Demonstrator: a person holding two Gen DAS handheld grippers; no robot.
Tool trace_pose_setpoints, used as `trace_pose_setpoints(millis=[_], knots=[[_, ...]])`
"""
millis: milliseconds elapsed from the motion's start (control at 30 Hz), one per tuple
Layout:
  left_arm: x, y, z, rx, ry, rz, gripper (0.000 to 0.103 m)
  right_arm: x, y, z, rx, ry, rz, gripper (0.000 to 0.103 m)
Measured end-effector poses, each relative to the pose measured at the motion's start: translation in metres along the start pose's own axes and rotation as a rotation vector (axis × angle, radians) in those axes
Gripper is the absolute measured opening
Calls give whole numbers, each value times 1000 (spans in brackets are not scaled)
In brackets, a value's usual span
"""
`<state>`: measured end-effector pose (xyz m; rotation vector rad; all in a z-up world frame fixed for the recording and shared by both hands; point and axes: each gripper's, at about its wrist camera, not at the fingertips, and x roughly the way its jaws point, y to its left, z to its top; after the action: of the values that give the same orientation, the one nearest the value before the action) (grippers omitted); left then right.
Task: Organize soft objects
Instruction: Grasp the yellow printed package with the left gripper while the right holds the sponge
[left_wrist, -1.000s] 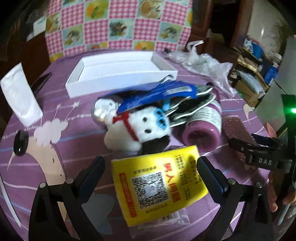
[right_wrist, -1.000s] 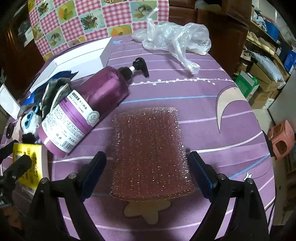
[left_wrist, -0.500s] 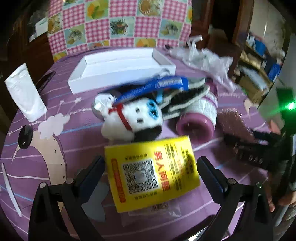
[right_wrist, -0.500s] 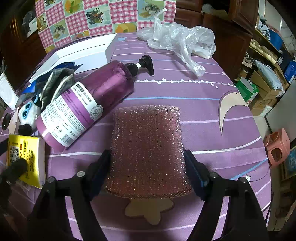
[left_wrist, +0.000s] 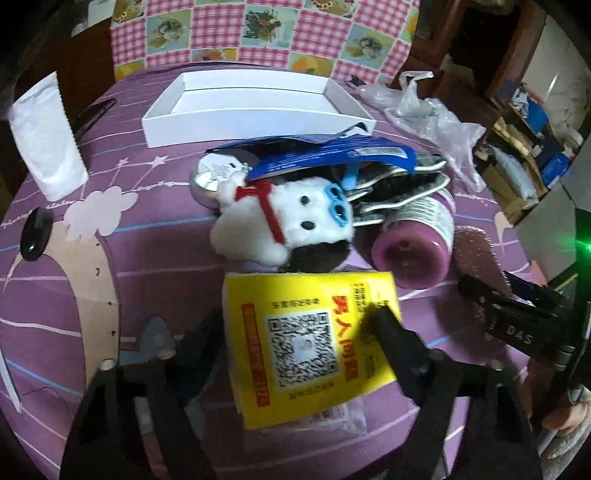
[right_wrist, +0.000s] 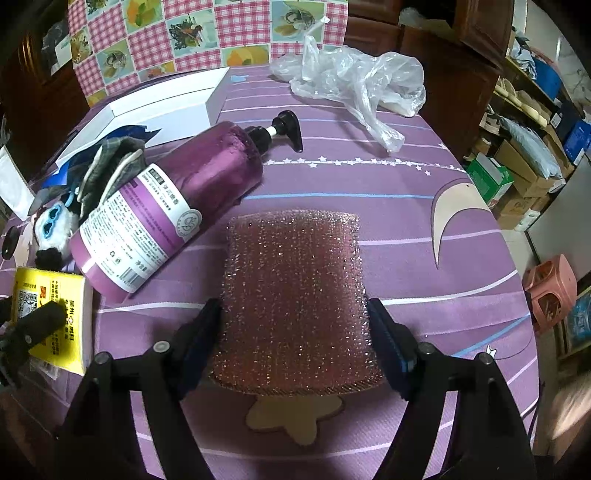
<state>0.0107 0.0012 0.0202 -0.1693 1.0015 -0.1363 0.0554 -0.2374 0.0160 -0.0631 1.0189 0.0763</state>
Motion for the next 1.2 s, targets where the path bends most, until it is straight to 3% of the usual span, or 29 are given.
trace_pose_setpoints(millis=[133, 200, 367, 600, 900, 1200], knots=[[-3, -6, -1, 38, -20, 31, 66, 0, -1, 1, 2, -4, 2, 78], [-7, -6, 0, 42, -35, 39, 58, 0, -1, 1, 3, -6, 3, 78], [-16, -2, 5, 26, -66, 14, 45, -2, -3, 1, 7, -14, 5, 78], [-19, 5, 9, 1, -68, -24, 35, -7, -4, 2, 19, -34, 10, 78], [-23, 7, 12, 39, -97, -102, 31, -9, -5, 1, 19, -45, 16, 78], [-19, 12, 12, 52, -124, -93, 31, -8, -5, 1, 18, -44, 15, 78]])
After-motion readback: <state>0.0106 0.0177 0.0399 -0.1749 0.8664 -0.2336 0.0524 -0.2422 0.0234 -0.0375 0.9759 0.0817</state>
